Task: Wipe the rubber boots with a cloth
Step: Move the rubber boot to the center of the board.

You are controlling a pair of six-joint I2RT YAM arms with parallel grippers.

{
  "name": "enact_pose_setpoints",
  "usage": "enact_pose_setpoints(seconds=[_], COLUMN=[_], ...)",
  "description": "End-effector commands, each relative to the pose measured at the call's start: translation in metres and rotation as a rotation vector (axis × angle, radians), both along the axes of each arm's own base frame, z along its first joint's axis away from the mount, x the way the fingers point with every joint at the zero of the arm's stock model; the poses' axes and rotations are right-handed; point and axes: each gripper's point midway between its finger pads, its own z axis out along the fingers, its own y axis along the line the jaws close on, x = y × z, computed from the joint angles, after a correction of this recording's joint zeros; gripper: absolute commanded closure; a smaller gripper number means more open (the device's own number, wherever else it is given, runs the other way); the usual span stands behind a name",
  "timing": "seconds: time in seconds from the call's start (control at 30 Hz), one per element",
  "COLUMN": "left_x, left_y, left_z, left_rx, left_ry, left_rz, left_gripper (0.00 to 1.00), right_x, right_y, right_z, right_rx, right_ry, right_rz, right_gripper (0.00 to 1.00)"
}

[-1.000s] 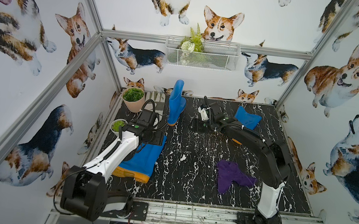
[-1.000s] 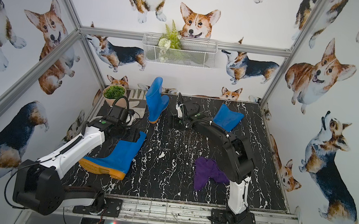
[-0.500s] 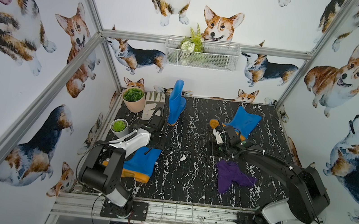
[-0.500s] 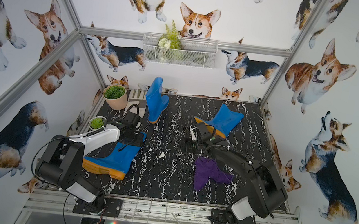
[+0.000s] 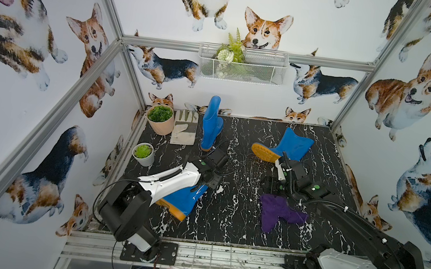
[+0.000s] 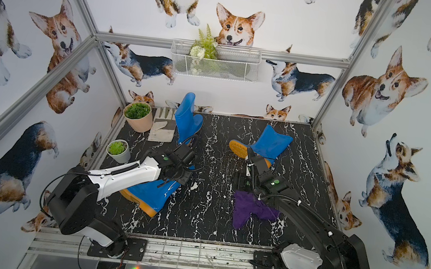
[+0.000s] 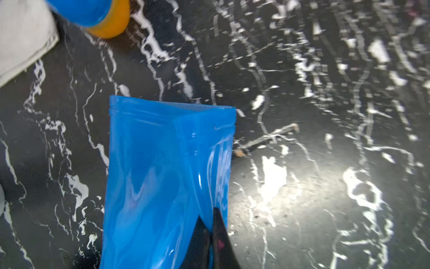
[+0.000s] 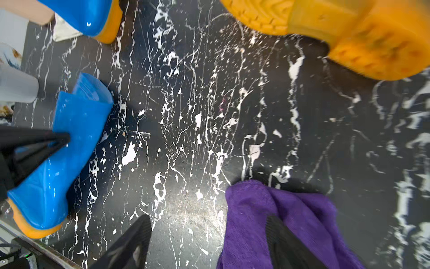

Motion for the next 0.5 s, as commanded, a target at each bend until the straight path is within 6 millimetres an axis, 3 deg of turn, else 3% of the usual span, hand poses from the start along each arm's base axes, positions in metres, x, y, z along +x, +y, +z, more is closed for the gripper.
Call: enact_pose_setpoints(seconds=[0.0, 0.13, 0.17, 0.23, 0.33, 0.47], left_x=[-0.023, -0.061, -0.065, -0.066, -0.064, -0.065], left_y=[-0.049, -0.115, -0.122, -0.13, -0.119, -0.064], left_z=[0.019, 0.032, 0.026, 0.027, 0.037, 0.072], left_rx=[0.008, 0.089, 0.14, 0.177, 0.166, 0.129], left_ry=[-0.055, -0.151, -0.17, -0.202, -0.227, -0.257], left_rz=[-0.142, -0.405, -0.43, -0.427, -0.342, -0.106], left_gripper=[1.0, 0.98, 0.85, 0.49, 0.35, 0.27], right_x=[-0.003, -0.008, -0.01, -0.017, -0.04, -0.086], right_y=[-0.012, -0.03, -0.035, -0.045, -0.062, -0.097], right_z=[0.012, 0.019, 0.017, 0.008, -0.011, -0.037], right_rx=[-0.029, -0.053, -0.058, -0.061, -0.085, -0.172], right_ry=[0.007, -0.011, -0.01, -0.003, 0.078, 0.258], right_rz=[-0.016, -0.055, -0.071, -0.105, -0.164, -0.286], right_gripper=[0.2, 0.19, 0.19, 0.19, 0.19, 0.11])
